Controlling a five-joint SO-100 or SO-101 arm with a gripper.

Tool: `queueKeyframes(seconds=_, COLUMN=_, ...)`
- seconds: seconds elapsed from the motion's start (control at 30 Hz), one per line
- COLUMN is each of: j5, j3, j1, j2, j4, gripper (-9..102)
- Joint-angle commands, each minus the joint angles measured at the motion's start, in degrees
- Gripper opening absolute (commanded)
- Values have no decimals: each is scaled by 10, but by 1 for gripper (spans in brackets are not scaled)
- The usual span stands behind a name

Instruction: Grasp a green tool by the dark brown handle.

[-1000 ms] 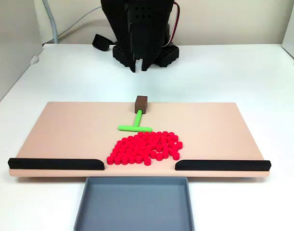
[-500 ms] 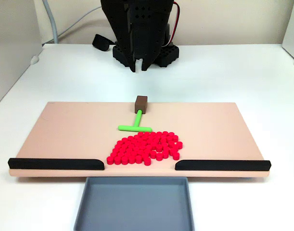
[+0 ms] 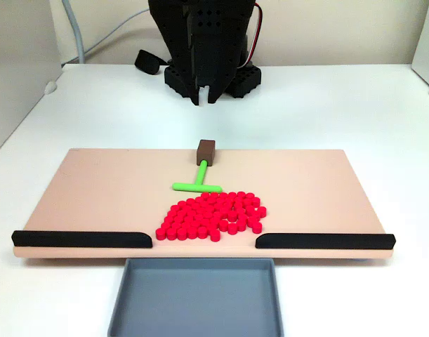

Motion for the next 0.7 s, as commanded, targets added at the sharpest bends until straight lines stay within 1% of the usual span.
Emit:
queueKeyframes(seconds=0.0, j5=2, j3=-16, j1=-5, j2=0, j4=-3, gripper=0)
queueKeyframes(seconds=0.67, j5=-7, j3=-16, j1=-11, j2=1, j4=-4, gripper=0)
